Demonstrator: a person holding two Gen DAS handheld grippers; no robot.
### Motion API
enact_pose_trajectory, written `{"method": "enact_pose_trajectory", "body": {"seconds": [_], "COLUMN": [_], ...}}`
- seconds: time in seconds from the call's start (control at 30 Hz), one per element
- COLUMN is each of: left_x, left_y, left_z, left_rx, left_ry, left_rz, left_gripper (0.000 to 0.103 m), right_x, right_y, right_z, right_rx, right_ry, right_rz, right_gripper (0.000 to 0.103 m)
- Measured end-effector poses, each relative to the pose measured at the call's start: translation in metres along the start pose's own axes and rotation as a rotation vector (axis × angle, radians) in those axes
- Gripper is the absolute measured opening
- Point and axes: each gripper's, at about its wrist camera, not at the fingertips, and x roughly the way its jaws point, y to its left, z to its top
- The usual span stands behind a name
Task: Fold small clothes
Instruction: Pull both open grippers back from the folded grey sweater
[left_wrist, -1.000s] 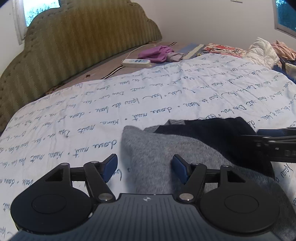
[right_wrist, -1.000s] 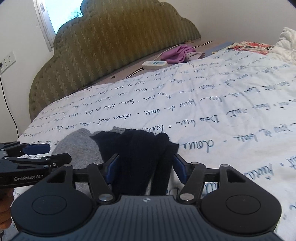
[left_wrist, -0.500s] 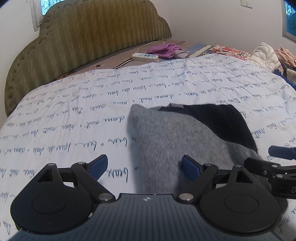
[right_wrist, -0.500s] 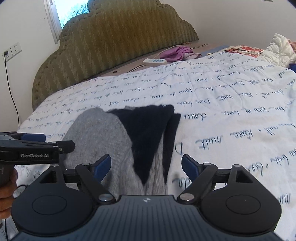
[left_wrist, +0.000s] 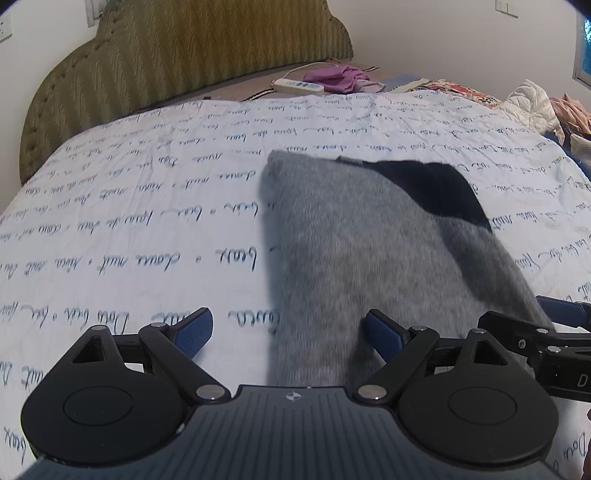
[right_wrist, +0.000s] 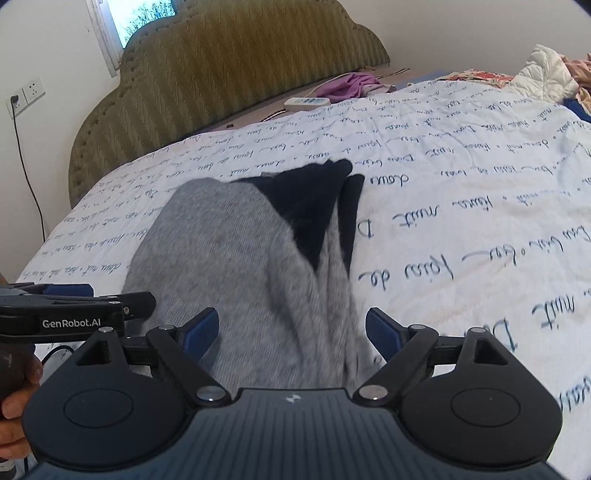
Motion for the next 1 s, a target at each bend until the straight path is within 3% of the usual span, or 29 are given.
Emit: {"method": "enact_pose_trajectory", "body": {"seconds": [0.23, 0.43, 1.0], "left_x": [-0.009, -0.020, -0.040], "left_y": [0.006, 0.014, 0.020], "left_z": [-0.022, -0.035, -0.068], "left_rx": [-0.022, -0.044, -0.060], "left_ry": [0.011, 0.010, 0.027], "left_rz": [0.011, 0.017, 0.026], "left_gripper": [0.095, 0.095, 0.095], "right_x": [-0.010, -0.016, -0.036], "right_y": [0.009, 0.014, 0.028], "right_z": [-0.016, -0.025, -0.058], "right_rx": [-0.003, -0.008, -0.036], "right_ry": [0.017, 0.022, 0.046], "right_rz": [0.003, 0.002, -0.011], "right_gripper": [0.088, 0.095, 0.097]}}
